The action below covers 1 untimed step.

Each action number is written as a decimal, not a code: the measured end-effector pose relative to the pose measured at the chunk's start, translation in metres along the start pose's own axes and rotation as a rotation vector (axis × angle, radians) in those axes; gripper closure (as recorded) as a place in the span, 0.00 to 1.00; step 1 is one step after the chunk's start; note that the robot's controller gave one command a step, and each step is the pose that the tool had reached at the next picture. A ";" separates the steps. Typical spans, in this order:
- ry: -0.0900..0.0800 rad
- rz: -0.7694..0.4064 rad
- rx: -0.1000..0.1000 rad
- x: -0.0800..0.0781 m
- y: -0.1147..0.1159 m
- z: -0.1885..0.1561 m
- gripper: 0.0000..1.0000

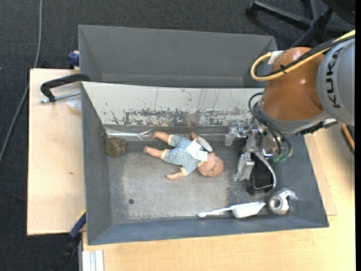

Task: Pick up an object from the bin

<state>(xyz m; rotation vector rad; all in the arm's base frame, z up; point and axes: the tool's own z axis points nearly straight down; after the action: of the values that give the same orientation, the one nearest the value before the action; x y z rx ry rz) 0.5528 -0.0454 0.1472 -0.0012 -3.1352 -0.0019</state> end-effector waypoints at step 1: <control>-0.004 0.000 0.000 -0.001 0.000 -0.003 0.00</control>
Offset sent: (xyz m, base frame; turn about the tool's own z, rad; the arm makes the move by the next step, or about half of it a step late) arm -0.0291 0.0289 -0.0772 -0.1479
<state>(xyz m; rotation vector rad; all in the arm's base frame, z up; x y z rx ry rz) 0.5534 -0.0454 0.1501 -0.0006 -3.1397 -0.0016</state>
